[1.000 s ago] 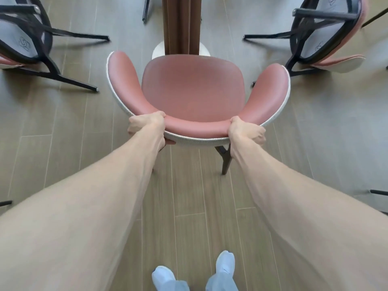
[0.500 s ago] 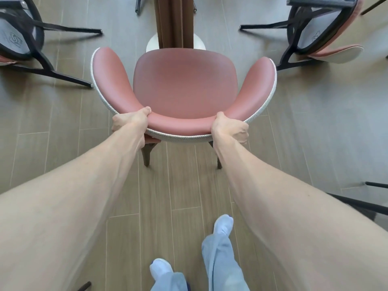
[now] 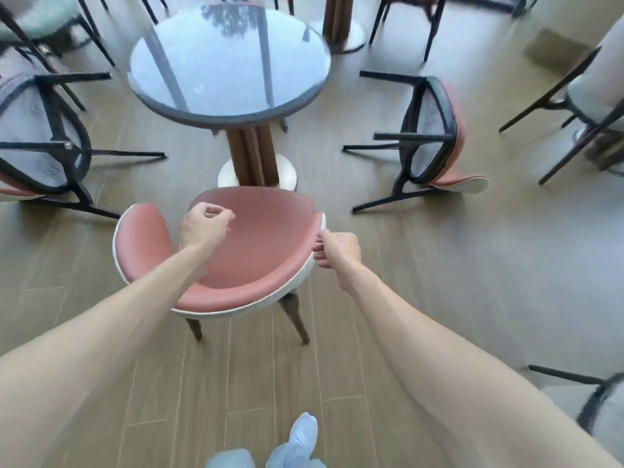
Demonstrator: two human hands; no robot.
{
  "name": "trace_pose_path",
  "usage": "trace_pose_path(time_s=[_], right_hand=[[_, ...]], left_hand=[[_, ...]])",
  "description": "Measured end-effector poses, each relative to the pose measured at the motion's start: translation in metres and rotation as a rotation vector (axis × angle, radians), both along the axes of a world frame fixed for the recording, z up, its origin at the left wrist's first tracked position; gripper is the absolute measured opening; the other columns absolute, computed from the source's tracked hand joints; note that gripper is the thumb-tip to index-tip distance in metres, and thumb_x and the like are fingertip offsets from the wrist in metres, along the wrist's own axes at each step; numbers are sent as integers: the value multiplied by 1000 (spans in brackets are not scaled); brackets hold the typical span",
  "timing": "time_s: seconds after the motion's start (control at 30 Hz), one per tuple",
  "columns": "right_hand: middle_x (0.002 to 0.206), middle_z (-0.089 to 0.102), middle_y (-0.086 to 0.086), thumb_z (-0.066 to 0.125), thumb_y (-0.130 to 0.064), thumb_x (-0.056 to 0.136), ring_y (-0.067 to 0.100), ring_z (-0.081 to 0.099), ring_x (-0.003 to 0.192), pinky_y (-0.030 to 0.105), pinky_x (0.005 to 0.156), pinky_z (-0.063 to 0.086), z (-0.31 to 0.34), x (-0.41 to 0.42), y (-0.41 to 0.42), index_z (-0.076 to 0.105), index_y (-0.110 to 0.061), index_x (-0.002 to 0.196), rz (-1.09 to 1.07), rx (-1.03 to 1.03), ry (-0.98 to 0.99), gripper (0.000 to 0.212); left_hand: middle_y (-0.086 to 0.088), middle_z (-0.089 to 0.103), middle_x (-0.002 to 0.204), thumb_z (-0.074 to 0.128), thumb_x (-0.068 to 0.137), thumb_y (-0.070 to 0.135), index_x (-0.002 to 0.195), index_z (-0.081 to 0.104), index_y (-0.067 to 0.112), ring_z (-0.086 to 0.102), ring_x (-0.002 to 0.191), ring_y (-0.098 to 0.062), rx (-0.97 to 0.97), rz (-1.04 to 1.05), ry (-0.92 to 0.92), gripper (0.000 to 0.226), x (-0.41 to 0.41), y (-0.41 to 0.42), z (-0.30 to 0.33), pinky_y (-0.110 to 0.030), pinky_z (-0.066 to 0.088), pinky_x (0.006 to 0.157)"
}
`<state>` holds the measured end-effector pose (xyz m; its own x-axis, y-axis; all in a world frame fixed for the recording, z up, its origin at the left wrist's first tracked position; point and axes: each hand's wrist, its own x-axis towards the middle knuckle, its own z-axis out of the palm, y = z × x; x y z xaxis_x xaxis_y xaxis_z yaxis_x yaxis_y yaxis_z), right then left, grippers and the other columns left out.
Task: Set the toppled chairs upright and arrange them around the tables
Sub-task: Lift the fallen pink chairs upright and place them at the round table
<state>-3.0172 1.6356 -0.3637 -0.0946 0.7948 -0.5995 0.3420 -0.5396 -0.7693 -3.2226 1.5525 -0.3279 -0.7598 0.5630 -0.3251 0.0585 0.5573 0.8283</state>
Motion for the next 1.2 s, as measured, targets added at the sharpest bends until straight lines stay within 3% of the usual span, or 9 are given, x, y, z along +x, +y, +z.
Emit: trace_pose_path(time_s=[0.07,0.13,0.3,0.47,0.6,0.83,1.07,1.13,1.2], right_hand=[[66,71,3,62,-20,87,17,63,58,26,55,54,44,37,42,67,-12,69,-108,137,158,20],[68,72,2,61,-19,91,17,65,61,29,60,54,86,77,78,68,-12,74,-180,260,250,19],[81,76,8,59,-21,93,21,69,71,33,69,55,150,169,152,73,-8,85,-302,464,332,20],[89,77,15,58,-23,93,26,70,77,36,74,59,150,274,248,74,-1,94,-412,524,320,27],[93,76,18,55,-15,94,25,69,75,36,70,53,145,364,335,72,-5,89,-623,506,354,21],[96,75,22,53,-10,93,25,68,76,35,72,51,177,522,449,72,0,91,-843,591,336,22],[87,77,16,53,-9,92,22,69,75,37,75,54,157,654,593,75,-6,84,-851,642,280,24],[87,77,15,53,-9,92,22,68,75,37,75,54,142,682,653,75,-8,83,-834,617,283,24],[90,76,18,54,-9,92,23,67,76,36,74,53,131,700,705,75,-6,84,-799,549,290,23]], left_hand=[[-5,70,78,61,88,12,85,68,20,68,77,-26,219,-78,-131,11,42,36,30,-47,57,86],[-7,70,82,59,92,9,89,69,17,66,74,-23,361,-153,-249,13,90,73,57,-44,53,80],[-12,68,92,51,100,12,98,67,11,64,86,-27,529,-329,-395,16,203,181,111,-39,50,80],[-15,70,96,48,100,15,102,66,8,66,88,-27,607,-456,-441,19,322,320,133,-39,51,80],[-18,72,101,48,98,14,100,68,8,68,89,-24,576,-548,-472,21,416,426,129,-40,55,83],[-14,73,85,48,95,5,98,68,-7,69,71,-17,555,-664,-495,23,554,578,146,-22,56,65],[-17,74,83,52,94,6,87,73,-3,69,75,-20,462,-826,-355,24,654,735,109,-26,57,70],[-16,72,80,51,94,5,84,72,-1,68,74,-24,422,-783,-359,24,676,788,85,-25,55,65],[-18,70,80,50,94,4,85,71,-1,64,73,-29,368,-678,-398,24,689,829,62,-32,52,67]])
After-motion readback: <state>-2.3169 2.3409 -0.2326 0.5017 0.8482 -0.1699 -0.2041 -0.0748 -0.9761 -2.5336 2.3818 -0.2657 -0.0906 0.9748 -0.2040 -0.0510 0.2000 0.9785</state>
